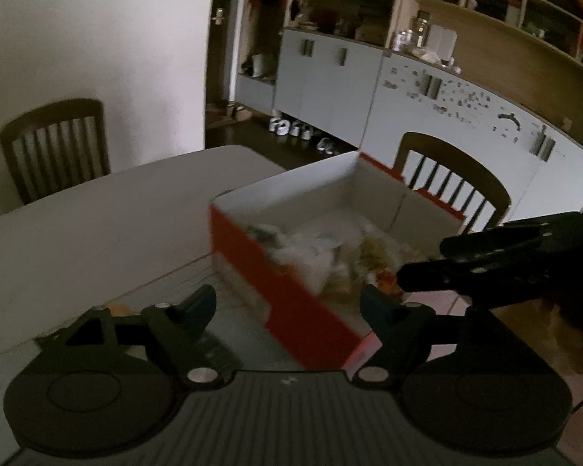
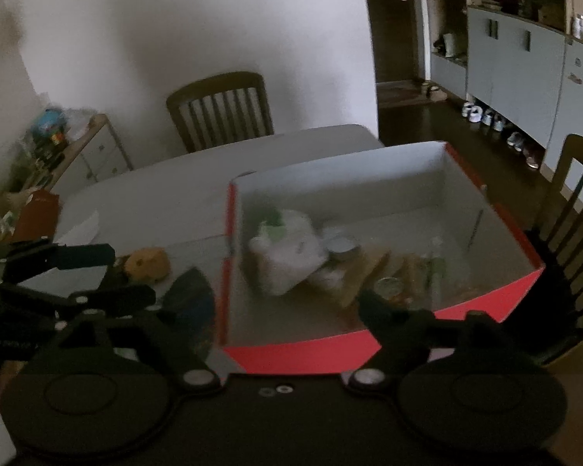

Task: Organize objects
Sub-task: 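Withdraw both tools from the shoebox back toward the table items, then grasp the black snack bag with the left tool while the right tool grasps the yellow bread toy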

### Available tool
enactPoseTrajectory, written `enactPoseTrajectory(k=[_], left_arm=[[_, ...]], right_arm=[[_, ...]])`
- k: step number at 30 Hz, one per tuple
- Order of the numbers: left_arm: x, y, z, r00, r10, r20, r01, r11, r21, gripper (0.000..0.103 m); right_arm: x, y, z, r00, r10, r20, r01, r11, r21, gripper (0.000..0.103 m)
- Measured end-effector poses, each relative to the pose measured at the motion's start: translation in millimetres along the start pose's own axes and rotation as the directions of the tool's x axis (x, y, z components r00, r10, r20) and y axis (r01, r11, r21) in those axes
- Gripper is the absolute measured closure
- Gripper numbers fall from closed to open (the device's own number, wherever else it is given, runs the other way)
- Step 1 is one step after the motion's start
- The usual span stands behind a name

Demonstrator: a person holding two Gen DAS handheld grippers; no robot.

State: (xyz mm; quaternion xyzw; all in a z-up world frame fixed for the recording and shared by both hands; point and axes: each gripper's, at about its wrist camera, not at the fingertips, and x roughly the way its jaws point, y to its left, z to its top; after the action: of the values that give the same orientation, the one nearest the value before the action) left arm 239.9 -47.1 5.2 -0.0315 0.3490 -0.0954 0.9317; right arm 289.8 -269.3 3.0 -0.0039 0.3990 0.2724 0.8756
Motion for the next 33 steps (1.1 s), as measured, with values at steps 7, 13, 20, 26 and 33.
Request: enactPoseTrajectory(k=[7, 13, 20, 26, 33], left_arm=[[-10.7, 40.9, -25.6, 0.997, 0.068, -0.027, -0.069, 0.997, -0.03, 0.019], [-19.0, 75.2, -46.4, 0.99, 0.135, -0.027, -0.137, 0.988, -0.065, 0.0], [-17.7, 122.5, -61.5, 0.978, 0.202, -0.049, -0.207, 0.967, -0.151, 0.0], [-6.2, 153.2, -71.0, 0.963, 0.263, -0.061, -0.269, 0.949, -0.164, 0.0], [17.3, 177.5, -79.2, 0.941, 0.324, -0.093, -0.334, 0.933, -0.136, 0.0]], right_arm=[[11.1, 40.5, -8.3, 1.0, 0.015, -0.02, -0.015, 0.999, -0.034, 0.008], [25.8, 72.5, -8.0, 0.999, 0.017, -0.036, -0.019, 0.998, -0.062, 0.006], [52.6, 107.5, 0.1, 0.998, 0.019, -0.058, -0.024, 0.995, -0.092, 0.006], [80.1, 135.5, 9.6, 0.997, 0.016, -0.079, -0.026, 0.992, -0.124, 0.007], [118.1, 158.5, 17.7, 0.993, 0.01, -0.116, -0.027, 0.989, -0.148, 0.007]])
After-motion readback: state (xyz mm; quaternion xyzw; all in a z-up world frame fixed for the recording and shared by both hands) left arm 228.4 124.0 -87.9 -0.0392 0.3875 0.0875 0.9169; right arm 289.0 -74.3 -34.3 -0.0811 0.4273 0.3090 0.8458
